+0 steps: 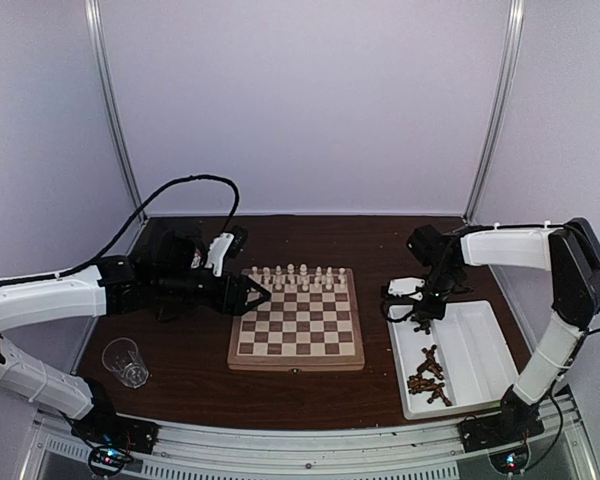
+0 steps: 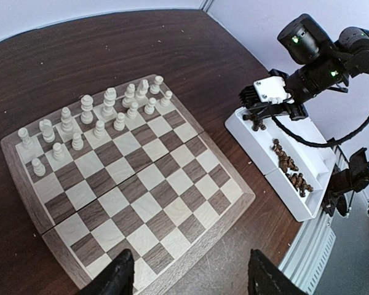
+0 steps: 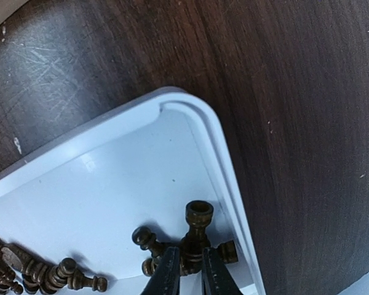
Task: Set up the chess pieces on the board
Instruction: Pick up the rook from the storage box.
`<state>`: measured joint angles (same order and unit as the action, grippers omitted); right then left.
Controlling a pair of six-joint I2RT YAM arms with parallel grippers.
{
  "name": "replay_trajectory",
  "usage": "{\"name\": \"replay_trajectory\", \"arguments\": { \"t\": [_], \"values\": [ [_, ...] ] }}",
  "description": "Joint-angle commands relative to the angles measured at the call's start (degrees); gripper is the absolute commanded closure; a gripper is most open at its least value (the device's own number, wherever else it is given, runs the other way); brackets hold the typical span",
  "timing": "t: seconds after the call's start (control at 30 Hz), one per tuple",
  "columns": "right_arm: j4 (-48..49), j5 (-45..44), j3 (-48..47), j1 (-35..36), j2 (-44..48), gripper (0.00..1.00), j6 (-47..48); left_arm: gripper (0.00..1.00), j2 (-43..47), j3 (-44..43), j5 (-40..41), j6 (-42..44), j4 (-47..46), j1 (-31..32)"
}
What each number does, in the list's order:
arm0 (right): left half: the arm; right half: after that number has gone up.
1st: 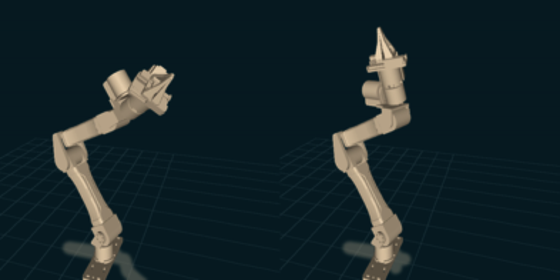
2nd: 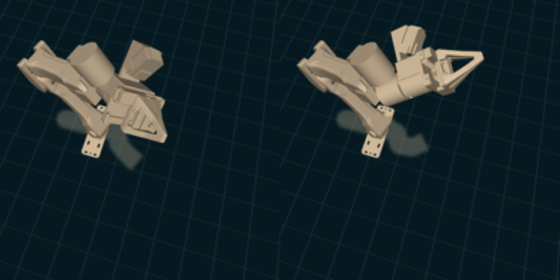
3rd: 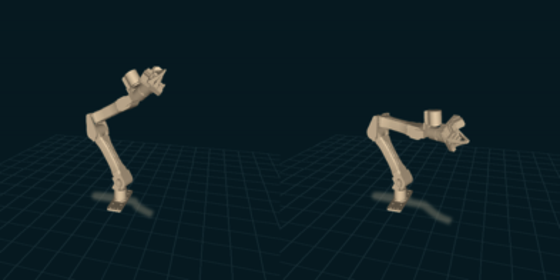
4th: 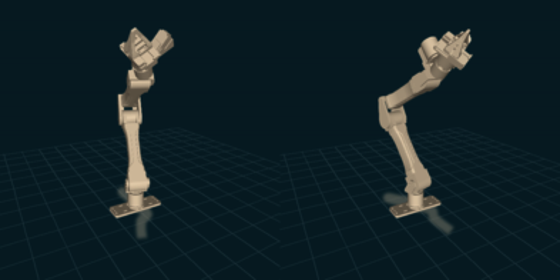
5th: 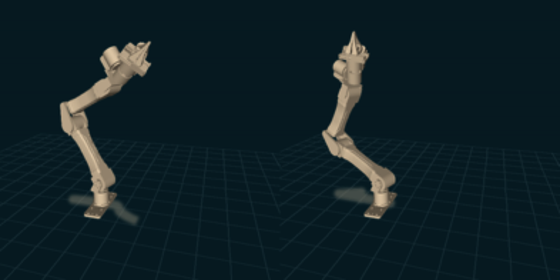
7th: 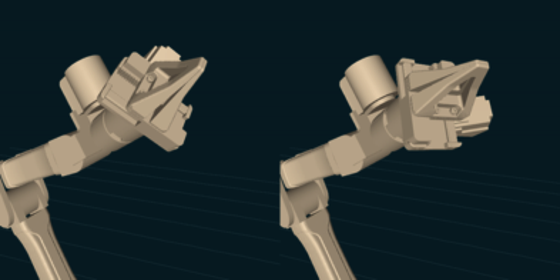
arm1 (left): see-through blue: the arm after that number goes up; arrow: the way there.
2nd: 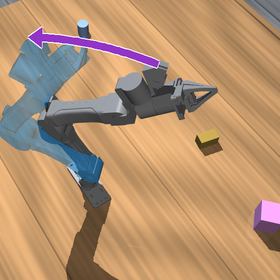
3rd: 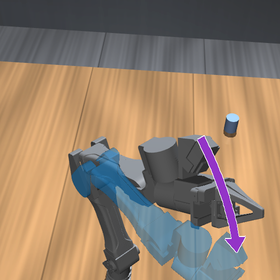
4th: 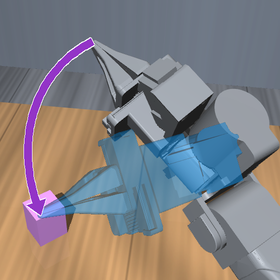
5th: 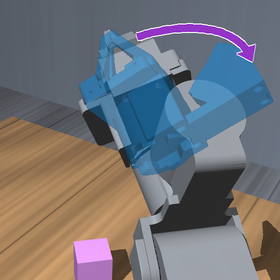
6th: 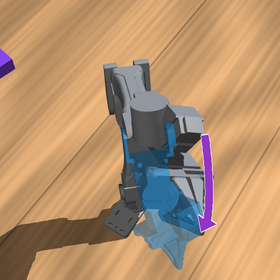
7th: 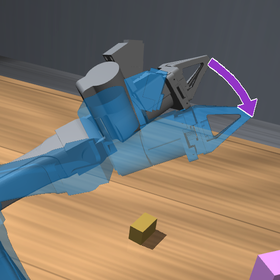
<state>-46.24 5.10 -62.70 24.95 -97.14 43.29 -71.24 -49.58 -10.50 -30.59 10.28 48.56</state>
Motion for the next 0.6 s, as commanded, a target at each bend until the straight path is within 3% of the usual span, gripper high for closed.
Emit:
{"name": "replay_trajectory", "arguments": {
  "t": [0.0,0.57],
  "values": [
    [1.7,-2.5,-1.1,-0.3,-2.5,0.83,0.0,0.37,1.4,1.4,0.6,-0.8,-2.8,0.3],
    [1.2,-1.5,1.7,-0.3,-7.2,0.81,-1.9,0.37,-1.1,1.2,-0.7,-1.6,-5.2,0.4]
  ]
}}
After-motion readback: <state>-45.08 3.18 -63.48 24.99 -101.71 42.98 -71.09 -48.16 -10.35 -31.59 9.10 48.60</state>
